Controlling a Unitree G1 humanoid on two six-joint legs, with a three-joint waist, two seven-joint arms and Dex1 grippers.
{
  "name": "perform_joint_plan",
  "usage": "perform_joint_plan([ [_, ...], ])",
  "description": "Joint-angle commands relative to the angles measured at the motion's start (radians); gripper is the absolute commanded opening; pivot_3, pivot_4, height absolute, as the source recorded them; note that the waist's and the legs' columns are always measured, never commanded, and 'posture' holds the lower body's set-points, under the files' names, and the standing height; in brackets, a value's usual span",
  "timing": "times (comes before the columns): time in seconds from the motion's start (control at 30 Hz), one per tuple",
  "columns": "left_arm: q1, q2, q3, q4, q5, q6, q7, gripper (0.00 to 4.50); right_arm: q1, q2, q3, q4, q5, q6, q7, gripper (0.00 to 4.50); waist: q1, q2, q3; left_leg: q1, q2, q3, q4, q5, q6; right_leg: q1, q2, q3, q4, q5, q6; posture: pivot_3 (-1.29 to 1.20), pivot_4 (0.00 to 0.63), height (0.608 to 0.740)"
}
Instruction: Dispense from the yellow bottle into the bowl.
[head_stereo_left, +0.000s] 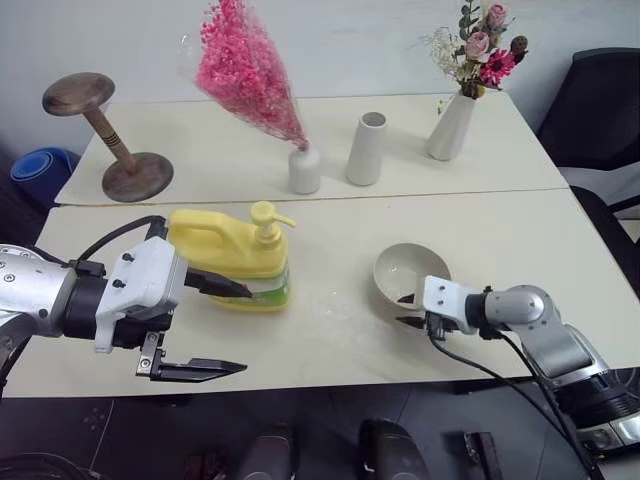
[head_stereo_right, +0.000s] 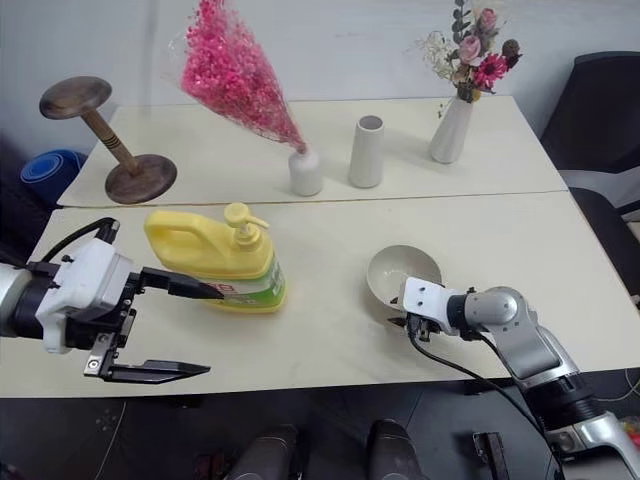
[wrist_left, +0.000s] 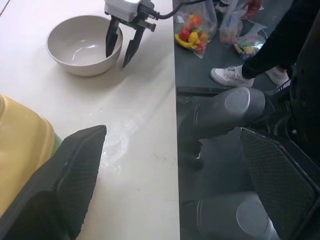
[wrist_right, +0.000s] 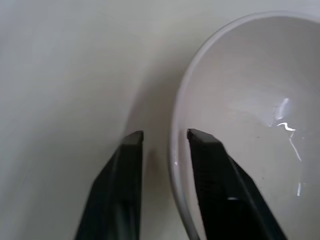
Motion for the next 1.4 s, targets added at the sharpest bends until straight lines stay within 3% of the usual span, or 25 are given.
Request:
perform_joint_plan([
  [0.03,-0.016,-0.008,0.022,0.003,-0.009,0.007,0.006,4.50,-0.009,0.003,-0.007,-0.007,0.017,-0.035,0.027,0.01,0.000,-0.001,0.000,0.000,0.000,0.000,0.000,0.000,0.000,0.000,0.000,0.000,0.001,0.000,0.000,0.00,0.150,0.740],
  [0.23,-0.059,-0.025,0.067,0.031,-0.076,0.055,0.045,4.50,-0.035,-0.014,-0.023,-0.094,0.054,0.006,0.078,0.01,0.000,-0.001,0.000,0.000,0.000,0.001,0.000,0.000,0.000,-0.002,0.000,0.002,0.003,0.000,0.000,0.00,0.150,0.740],
  [0.4,-0.267,0.010,0.140,0.210,-0.257,0.157,0.115,4.50,-0.206,-0.026,-0.025,-0.214,0.148,0.118,0.210,0.01,-0.005,-0.003,0.003,-0.001,0.001,0.002,0.003,0.000,0.000,-0.004,0.001,0.003,0.005,0.000,0.000,0.00,0.150,0.740],
  [0.5,-0.361,0.036,0.132,0.301,-0.264,0.176,0.101,3.93,-0.308,-0.018,-0.002,-0.228,0.178,0.167,0.269,0.00,-0.003,-0.003,0.003,0.000,0.001,0.002,0.002,0.000,0.000,-0.005,0.002,0.003,0.006,0.000,0.000,0.00,0.150,0.740],
  [0.63,-0.430,0.092,0.031,0.412,-0.119,0.087,-0.012,2.75,-0.494,0.030,0.065,-0.185,0.185,0.186,0.358,0.00,-0.003,-0.006,0.004,-0.002,0.000,0.001,0.001,-0.001,-0.001,-0.006,0.001,0.003,0.005,0.000,0.000,0.00,0.150,0.740],
  [0.83,-0.629,-0.011,-0.185,0.469,0.009,0.013,-0.050,0.89,-0.646,0.093,0.121,-0.043,0.149,0.142,0.411,0.00,0.002,-0.011,0.007,-0.004,-0.001,0.001,0.004,0.000,0.000,-0.006,0.001,0.002,0.006,0.000,0.000,0.00,0.150,0.740],
  [0.93,-0.680,-0.060,-0.232,0.459,0.049,0.005,-0.047,0.02,-0.665,0.089,0.124,-0.027,0.157,0.119,0.452,0.00,-0.001,-0.012,0.007,-0.016,-0.001,-0.001,0.013,-0.001,0.001,-0.012,0.001,-0.001,0.008,0.001,0.001,0.00,0.150,0.740],
  [1.17,-0.693,-0.150,-0.309,0.436,0.186,-0.043,-0.010,0.02,-0.706,0.098,0.125,-0.065,0.199,0.141,0.523,0.00,-0.020,-0.013,0.007,-0.021,-0.001,0.002,0.016,-0.001,0.001,-0.022,0.002,0.003,0.013,0.001,0.003,0.00,0.150,0.740],
  [1.4,-0.682,-0.173,-0.342,0.433,0.266,-0.076,-0.037,0.02,-0.734,0.087,0.114,-0.099,0.242,0.169,0.553,0.00,-0.027,-0.013,0.007,-0.022,-0.001,0.001,0.016,-0.001,0.001,-0.022,0.001,0.003,0.014,0.001,0.003,0.00,0.150,0.740],
])
